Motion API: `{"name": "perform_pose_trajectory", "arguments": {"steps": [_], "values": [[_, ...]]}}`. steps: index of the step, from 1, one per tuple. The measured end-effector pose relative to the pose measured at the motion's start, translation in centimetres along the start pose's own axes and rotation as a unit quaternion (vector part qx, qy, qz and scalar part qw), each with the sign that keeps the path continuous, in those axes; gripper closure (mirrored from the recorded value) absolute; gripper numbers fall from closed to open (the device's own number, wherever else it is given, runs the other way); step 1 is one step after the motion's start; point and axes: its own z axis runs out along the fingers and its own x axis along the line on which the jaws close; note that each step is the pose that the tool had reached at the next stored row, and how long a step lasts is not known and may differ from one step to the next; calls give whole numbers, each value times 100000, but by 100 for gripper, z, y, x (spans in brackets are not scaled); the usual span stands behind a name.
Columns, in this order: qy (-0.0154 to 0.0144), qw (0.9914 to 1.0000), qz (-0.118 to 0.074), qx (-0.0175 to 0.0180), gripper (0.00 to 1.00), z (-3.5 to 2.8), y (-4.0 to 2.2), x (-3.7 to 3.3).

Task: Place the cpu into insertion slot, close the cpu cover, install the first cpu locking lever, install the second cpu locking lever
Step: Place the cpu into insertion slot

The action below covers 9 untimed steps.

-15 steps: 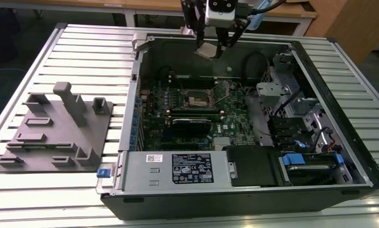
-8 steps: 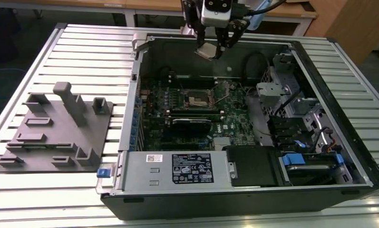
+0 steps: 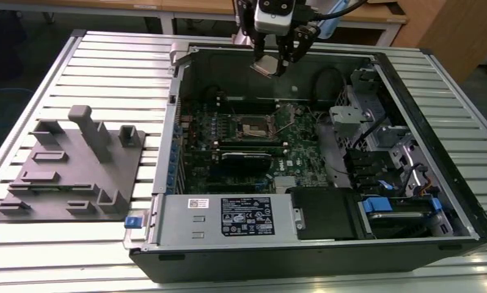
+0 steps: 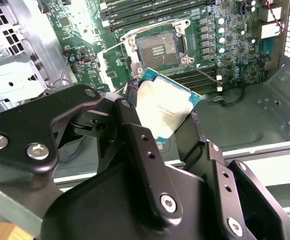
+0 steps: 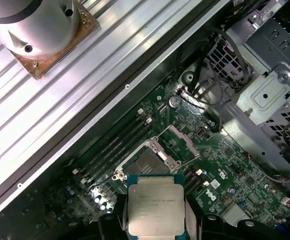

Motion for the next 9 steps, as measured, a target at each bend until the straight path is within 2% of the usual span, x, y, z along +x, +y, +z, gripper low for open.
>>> {"name": "perform_pose_trajectory", "arguments": {"steps": [8,9], "values": [[-98,99993,1205,-21,46,0,0,0],[-302,99926,3828,-74,46,0,0,0]]}}
